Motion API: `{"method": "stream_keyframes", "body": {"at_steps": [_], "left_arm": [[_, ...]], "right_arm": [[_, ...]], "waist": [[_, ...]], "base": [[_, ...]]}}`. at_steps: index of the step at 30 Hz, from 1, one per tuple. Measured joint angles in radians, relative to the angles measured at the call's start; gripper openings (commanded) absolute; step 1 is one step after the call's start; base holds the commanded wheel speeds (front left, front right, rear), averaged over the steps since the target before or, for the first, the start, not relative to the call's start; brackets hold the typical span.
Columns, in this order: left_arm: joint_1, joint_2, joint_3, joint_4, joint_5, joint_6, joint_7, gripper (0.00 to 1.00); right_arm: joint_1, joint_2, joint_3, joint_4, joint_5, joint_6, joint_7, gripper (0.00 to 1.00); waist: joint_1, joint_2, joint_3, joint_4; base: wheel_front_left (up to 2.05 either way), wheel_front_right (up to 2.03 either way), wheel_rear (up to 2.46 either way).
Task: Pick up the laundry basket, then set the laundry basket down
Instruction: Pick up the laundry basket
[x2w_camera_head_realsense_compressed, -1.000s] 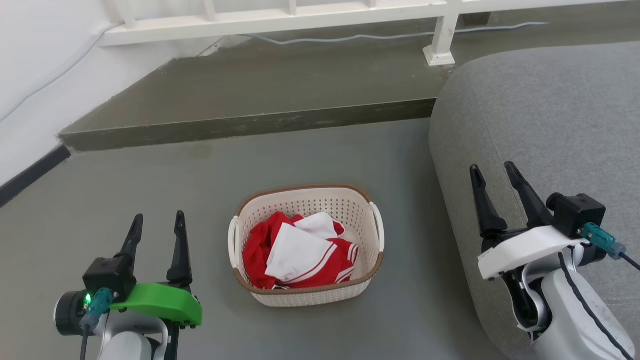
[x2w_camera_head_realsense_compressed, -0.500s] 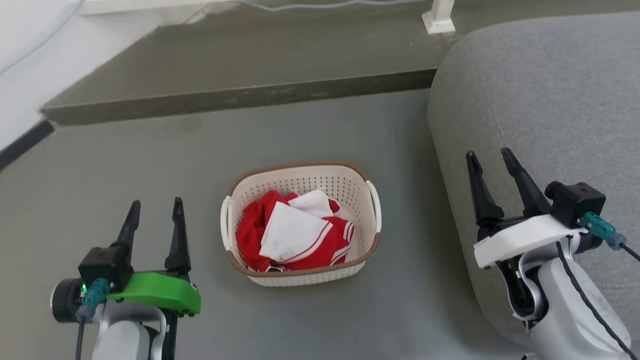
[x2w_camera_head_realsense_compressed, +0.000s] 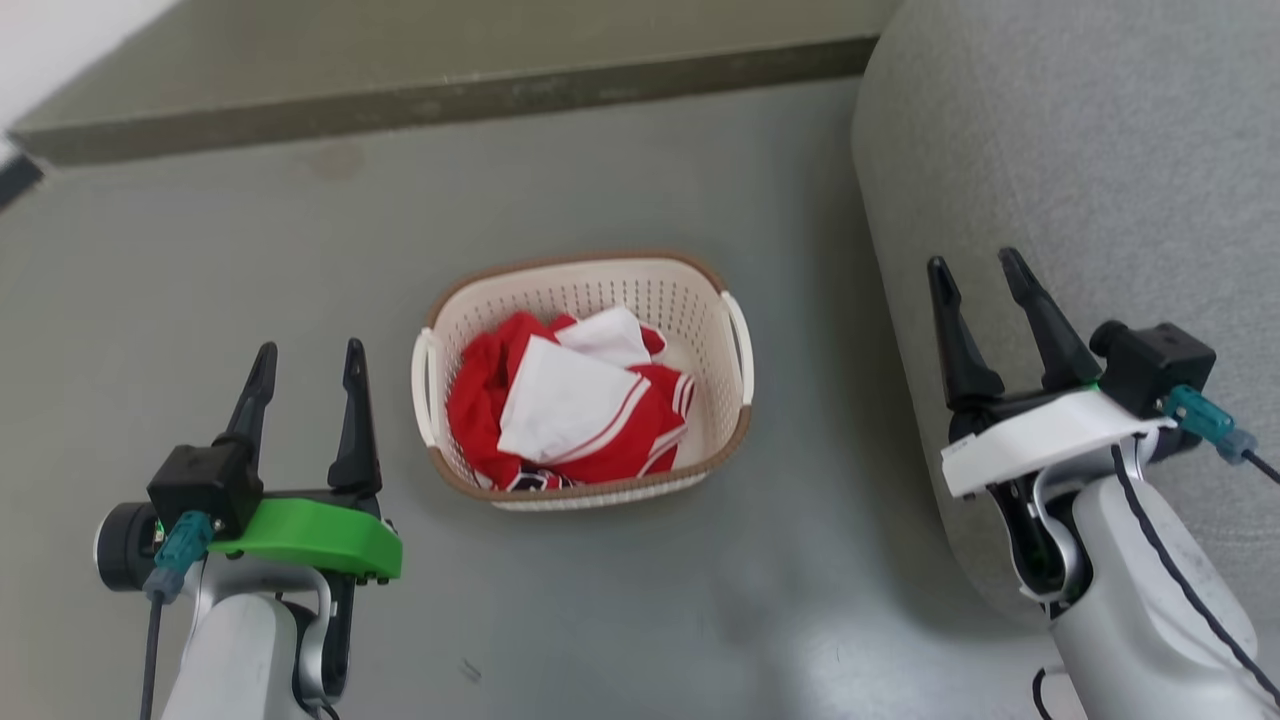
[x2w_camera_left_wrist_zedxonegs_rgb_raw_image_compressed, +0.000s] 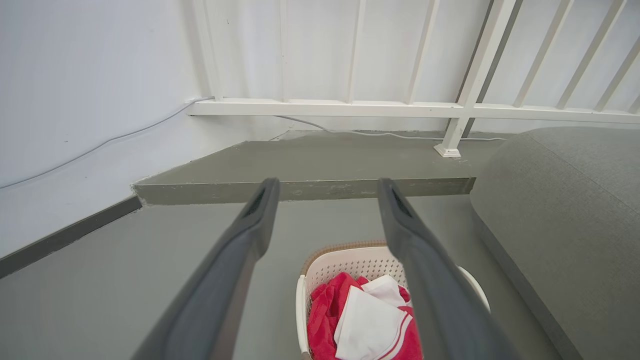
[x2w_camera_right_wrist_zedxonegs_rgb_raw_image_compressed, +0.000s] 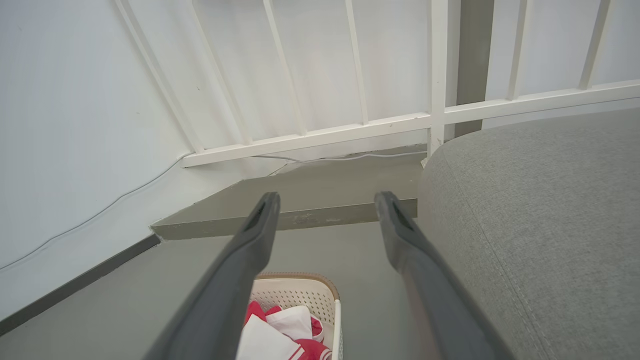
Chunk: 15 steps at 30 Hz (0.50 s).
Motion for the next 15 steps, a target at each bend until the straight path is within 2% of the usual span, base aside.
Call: {"method": "stream_keyframes", "body": {"at_steps": [15], "left_arm": [[-0.111,0.000,0.000,0.030,0.020,-0.009,-0.003,1.00]], "right_arm": [[-0.121,0.016,0.001,0.021,-0.012,0.017,0.000,1.00]], "waist": [[0.0000,0.0000,0.170,-0.009]], "base": [[0.00,0.00,0.00]]}}
